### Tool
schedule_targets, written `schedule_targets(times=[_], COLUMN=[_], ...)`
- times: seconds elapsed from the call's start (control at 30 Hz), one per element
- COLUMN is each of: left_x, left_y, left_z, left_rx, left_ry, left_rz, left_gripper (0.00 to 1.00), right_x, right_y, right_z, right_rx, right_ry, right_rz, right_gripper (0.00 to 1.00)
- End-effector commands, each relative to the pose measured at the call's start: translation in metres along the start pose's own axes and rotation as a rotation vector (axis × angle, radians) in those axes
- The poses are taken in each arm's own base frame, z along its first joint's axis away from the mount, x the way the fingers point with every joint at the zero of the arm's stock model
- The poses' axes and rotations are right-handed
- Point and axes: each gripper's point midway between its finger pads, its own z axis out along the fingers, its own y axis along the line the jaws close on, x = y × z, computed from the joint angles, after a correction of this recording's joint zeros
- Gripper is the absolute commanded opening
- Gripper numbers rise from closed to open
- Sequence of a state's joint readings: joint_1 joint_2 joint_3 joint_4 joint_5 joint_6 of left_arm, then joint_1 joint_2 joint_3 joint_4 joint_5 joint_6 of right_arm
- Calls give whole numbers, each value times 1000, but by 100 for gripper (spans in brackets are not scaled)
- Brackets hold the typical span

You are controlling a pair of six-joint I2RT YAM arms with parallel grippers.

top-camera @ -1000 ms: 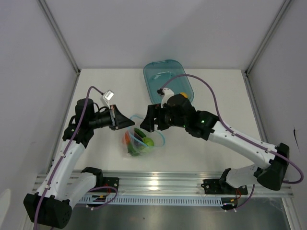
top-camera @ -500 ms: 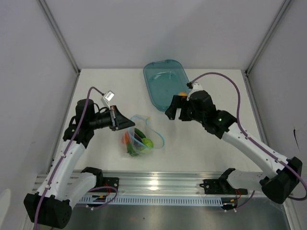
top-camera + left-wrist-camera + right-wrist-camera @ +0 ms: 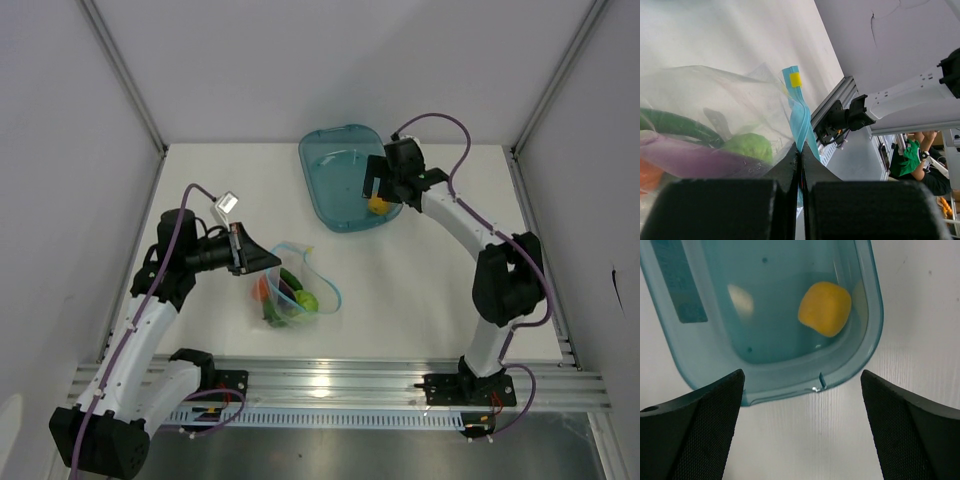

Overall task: Place the food in the zip-top bag and seal the zipper
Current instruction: Pick up the fake vegetable from the bin.

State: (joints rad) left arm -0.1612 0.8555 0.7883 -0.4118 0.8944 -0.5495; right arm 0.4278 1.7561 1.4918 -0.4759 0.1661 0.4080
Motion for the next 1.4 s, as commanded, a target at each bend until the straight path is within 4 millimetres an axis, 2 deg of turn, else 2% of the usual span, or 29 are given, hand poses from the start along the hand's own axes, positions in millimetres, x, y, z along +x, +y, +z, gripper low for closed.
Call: schedule_targets(times=[0.0,0.03,0.07,0.1,0.13,0.17,0.2,0.37,0.5,0.7,1.07,1.2,1.37], left_x=[0,0,1,0,0,0,1,2,1,7,9,9,11], left_y=[-6,-6,-4,-5,-4,-4,-2,0,-2,3,8,9,11], left_z=[-3,-3,-2,-2,-2,-2,-1,0,0,1,3,4,5], left_rx=[24,22,20,21,19,20,16,18,22,19,15,15,13], left_ry=[-3,-3,1,-2,-1,3,6,15,15,29,42,45,49], left_rz=[24,23,18,23,24,22,16,15,25,18,10,8,5], left_gripper=[1,1,1,1,1,1,1,1,1,1,1,1,0], right_x=[-33,-37,-51,-42,-43,-60,-46,-38,-19,-4,14,19,25], right_y=[9,9,16,12,11,17,12,12,8,8,-15,-20,-18], right_z=[13,18,17,33,38,37,53,76,92,104,127,130,131], right_rx=[13,13,3,28,41,45,79,161,218,251,356,385,392], right_ry=[-71,-76,-99,-56,-48,-77,-23,36,107,146,169,176,184], right_rz=[-77,-81,-77,-84,-84,-79,-92,-67,-76,-90,-142,-155,-177], right_gripper=[99,99,99,99,96,95,94,85,80,78,77,74,72])
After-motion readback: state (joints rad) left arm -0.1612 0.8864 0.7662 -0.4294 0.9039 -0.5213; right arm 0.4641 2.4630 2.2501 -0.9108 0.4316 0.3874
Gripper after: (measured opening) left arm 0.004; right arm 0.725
